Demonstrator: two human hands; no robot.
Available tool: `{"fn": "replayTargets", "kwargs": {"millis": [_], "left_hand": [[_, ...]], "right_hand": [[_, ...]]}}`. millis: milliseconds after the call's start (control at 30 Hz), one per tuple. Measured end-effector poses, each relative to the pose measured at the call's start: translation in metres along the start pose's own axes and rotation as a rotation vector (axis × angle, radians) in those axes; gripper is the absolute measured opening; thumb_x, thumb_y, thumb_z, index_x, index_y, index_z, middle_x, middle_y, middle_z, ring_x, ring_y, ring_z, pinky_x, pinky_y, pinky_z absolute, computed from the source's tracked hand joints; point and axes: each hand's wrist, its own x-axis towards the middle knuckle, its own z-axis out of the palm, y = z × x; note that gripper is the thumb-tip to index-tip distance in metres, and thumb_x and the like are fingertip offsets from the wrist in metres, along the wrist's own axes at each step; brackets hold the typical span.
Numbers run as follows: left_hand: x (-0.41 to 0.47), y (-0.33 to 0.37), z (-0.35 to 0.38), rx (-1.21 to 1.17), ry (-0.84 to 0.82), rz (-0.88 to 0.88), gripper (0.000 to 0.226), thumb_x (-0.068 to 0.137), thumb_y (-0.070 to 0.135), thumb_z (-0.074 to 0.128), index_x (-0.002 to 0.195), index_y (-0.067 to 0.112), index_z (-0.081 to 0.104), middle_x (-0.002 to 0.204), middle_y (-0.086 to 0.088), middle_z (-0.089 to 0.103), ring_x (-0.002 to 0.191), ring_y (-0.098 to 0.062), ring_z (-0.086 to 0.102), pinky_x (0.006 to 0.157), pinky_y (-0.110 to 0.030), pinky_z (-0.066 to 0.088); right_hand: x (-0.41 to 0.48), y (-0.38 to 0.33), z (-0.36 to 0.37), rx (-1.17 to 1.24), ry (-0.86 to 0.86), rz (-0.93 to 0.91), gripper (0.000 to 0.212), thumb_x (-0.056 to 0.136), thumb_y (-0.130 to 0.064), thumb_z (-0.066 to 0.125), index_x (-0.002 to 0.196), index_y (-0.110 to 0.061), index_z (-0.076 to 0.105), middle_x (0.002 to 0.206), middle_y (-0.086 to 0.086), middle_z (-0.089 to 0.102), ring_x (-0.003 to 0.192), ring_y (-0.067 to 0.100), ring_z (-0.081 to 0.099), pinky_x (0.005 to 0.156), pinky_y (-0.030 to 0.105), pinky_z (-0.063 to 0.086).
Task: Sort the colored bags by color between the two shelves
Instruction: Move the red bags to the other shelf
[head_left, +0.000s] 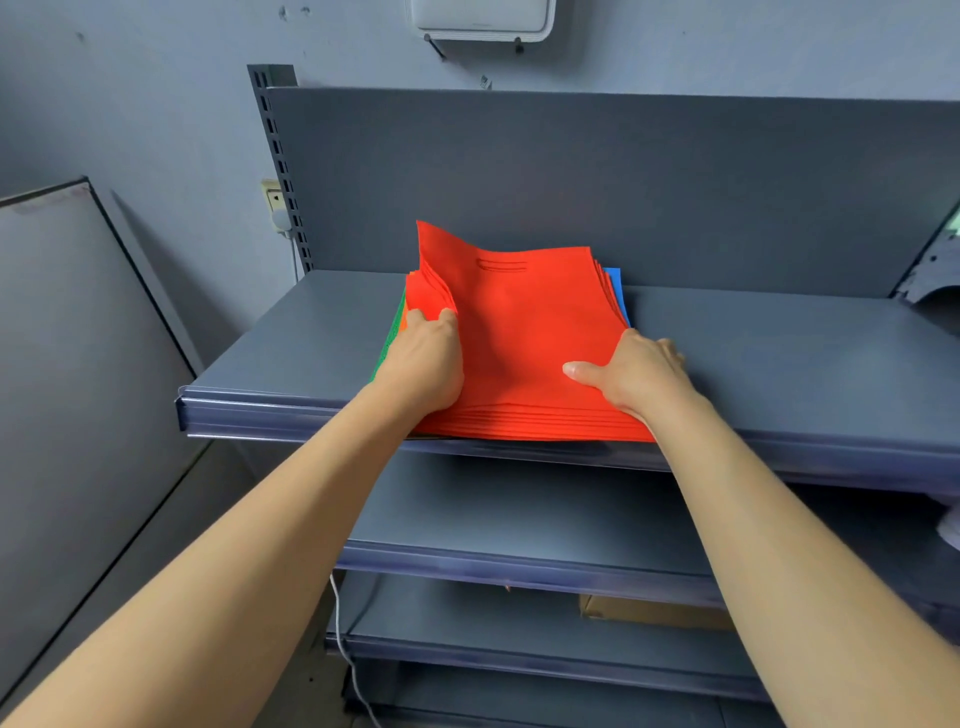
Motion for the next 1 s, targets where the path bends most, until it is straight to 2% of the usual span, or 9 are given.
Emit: {"fn": "replayTargets", "kwargs": {"millis": [167, 267, 400, 500, 600, 667, 700, 800, 1000], "left_hand": [[0.0, 0.002, 0.005, 0.054, -0.063, 0.021, 0.059, 0.089, 0.0, 0.03, 0.147, 0.005, 0.02, 0.134, -0.028, 0.043, 0.125, -0.041, 0.041, 0.099, -0.041, 0.036], [0.0, 0.0, 0.007, 0.048, -0.068, 0.015, 0.057, 0.089, 0.001, 0.032, 0.146, 0.008, 0.024, 0.131, -0.025, 0.049, 0.122, -0.041, 0.044, 0.098, -0.04, 0.037], [0.0, 0.0, 0.005, -0.029, -0.074, -0.047, 0.058, 0.09, 0.001, 0.038, 0.145, 0.012, 0.026, 0.132, -0.028, 0.047, 0.13, -0.042, 0.035, 0.1, -0.04, 0.037], [0.0, 0.001, 0.0, -0.095, 0.025, -0.064, 0.051, 0.085, -0.002, 0.047, 0.135, 0.006, 0.045, 0.128, -0.021, 0.054, 0.122, -0.038, 0.047, 0.101, -0.039, 0.041], [-0.001, 0.003, -0.003, -0.18, 0.098, -0.087, 0.036, 0.078, -0.007, 0.043, 0.111, -0.003, 0.058, 0.12, -0.024, 0.058, 0.114, -0.04, 0.052, 0.093, -0.038, 0.045], [-0.004, 0.008, -0.007, -0.159, 0.118, -0.058, 0.013, 0.076, -0.01, 0.041, 0.081, -0.005, 0.052, 0.107, -0.029, 0.059, 0.104, -0.044, 0.052, 0.08, -0.039, 0.043], [-0.006, 0.013, -0.008, -0.131, 0.126, -0.026, 0.011, 0.075, -0.011, 0.04, 0.074, -0.004, 0.048, 0.103, -0.03, 0.058, 0.1, -0.044, 0.051, 0.077, -0.041, 0.04], [-0.013, 0.028, -0.007, -0.037, 0.128, 0.082, 0.017, 0.076, -0.011, 0.04, 0.084, -0.008, 0.055, 0.104, -0.029, 0.058, 0.099, -0.043, 0.05, 0.079, -0.042, 0.038], [-0.021, 0.045, -0.003, 0.051, 0.031, 0.184, 0.021, 0.081, -0.012, 0.035, 0.09, -0.003, 0.052, 0.104, -0.022, 0.055, 0.09, -0.041, 0.053, 0.065, -0.035, 0.033]], "right_hand": [[-0.003, 0.001, 0.0, 0.008, -0.004, -0.015, 0.082, 0.08, -0.064, 0.057, 0.136, -0.007, 0.039, 0.137, 0.022, 0.038, 0.127, 0.036, 0.037, 0.102, 0.039, 0.035], [-0.003, 0.001, 0.0, 0.009, -0.004, -0.017, 0.082, 0.08, -0.065, 0.056, 0.136, -0.007, 0.039, 0.137, 0.022, 0.039, 0.127, 0.036, 0.036, 0.102, 0.039, 0.035], [-0.003, 0.001, 0.001, 0.016, -0.003, -0.017, 0.079, 0.08, -0.065, 0.056, 0.133, -0.007, 0.043, 0.136, 0.022, 0.04, 0.127, 0.036, 0.036, 0.102, 0.039, 0.035], [-0.002, 0.001, -0.003, 0.006, -0.021, -0.027, 0.077, 0.079, -0.065, 0.058, 0.129, -0.008, 0.047, 0.134, 0.02, 0.045, 0.126, 0.035, 0.038, 0.099, 0.039, 0.037], [0.001, 0.003, -0.014, 0.027, -0.022, -0.032, 0.071, 0.075, -0.061, 0.066, 0.124, -0.012, 0.052, 0.131, 0.017, 0.049, 0.121, 0.035, 0.045, 0.095, 0.04, 0.041], [0.002, 0.007, -0.022, 0.049, -0.005, -0.03, 0.067, 0.076, -0.057, 0.067, 0.12, -0.01, 0.053, 0.128, 0.016, 0.052, 0.119, 0.035, 0.047, 0.092, 0.04, 0.043], [0.001, 0.009, -0.027, 0.061, 0.003, -0.022, 0.066, 0.078, -0.056, 0.065, 0.12, -0.007, 0.053, 0.128, 0.016, 0.053, 0.12, 0.034, 0.047, 0.092, 0.04, 0.043], [0.0, 0.018, -0.037, 0.075, 0.012, 0.018, 0.066, 0.083, -0.053, 0.062, 0.123, -0.001, 0.052, 0.131, 0.017, 0.052, 0.122, 0.034, 0.047, 0.092, 0.038, 0.042], [-0.002, 0.033, -0.041, 0.129, -0.031, 0.1, 0.062, 0.08, -0.042, 0.072, 0.119, 0.003, 0.053, 0.125, 0.017, 0.056, 0.113, 0.033, 0.054, 0.08, 0.032, 0.04]]}}
